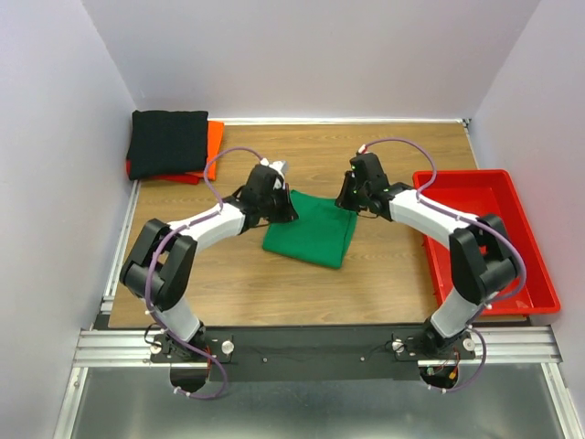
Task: Fold and stack the t-shirts
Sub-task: Fold the tshirt
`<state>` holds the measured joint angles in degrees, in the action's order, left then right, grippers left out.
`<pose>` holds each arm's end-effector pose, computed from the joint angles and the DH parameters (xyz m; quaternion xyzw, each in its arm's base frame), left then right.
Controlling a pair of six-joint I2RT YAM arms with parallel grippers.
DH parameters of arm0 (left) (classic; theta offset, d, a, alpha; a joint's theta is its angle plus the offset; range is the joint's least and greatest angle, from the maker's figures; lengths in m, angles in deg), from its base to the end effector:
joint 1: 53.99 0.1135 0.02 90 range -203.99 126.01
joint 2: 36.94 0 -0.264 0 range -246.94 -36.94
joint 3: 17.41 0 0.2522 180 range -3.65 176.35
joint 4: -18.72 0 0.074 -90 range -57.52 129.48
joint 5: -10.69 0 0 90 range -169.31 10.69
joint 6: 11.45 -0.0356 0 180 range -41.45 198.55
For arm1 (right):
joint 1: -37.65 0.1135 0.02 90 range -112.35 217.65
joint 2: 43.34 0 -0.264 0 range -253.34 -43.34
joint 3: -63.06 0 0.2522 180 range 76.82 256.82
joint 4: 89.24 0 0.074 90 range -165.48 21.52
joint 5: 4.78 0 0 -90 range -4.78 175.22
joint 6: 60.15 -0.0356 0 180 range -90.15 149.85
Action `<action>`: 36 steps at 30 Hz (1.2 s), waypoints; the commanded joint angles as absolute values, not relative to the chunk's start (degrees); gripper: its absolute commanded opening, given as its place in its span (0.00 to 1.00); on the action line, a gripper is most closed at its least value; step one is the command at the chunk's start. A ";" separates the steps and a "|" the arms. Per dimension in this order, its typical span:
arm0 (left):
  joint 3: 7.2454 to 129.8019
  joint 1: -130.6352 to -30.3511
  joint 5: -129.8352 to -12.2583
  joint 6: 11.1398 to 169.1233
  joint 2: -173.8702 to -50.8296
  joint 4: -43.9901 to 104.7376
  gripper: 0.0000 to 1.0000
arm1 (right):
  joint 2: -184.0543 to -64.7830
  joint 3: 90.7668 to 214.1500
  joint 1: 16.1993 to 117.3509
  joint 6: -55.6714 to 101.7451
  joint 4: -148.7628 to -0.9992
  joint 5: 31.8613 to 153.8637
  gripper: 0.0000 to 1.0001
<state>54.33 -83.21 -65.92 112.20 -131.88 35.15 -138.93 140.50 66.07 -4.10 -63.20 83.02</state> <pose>0.3086 -0.1821 0.2079 0.0148 0.9000 -0.3104 0.3056 0.3207 0.1720 0.2213 0.0519 0.9195 0.1864 0.3421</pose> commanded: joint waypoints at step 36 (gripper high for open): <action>59.28 -72.36 -56.03 98.06 -140.21 39.51 0.80 | -133.69 135.89 58.92 -1.53 -60.89 84.87 0.70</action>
<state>57.72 -71.62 -64.28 102.15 -136.86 38.08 -135.37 138.95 59.17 -1.41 -62.15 83.05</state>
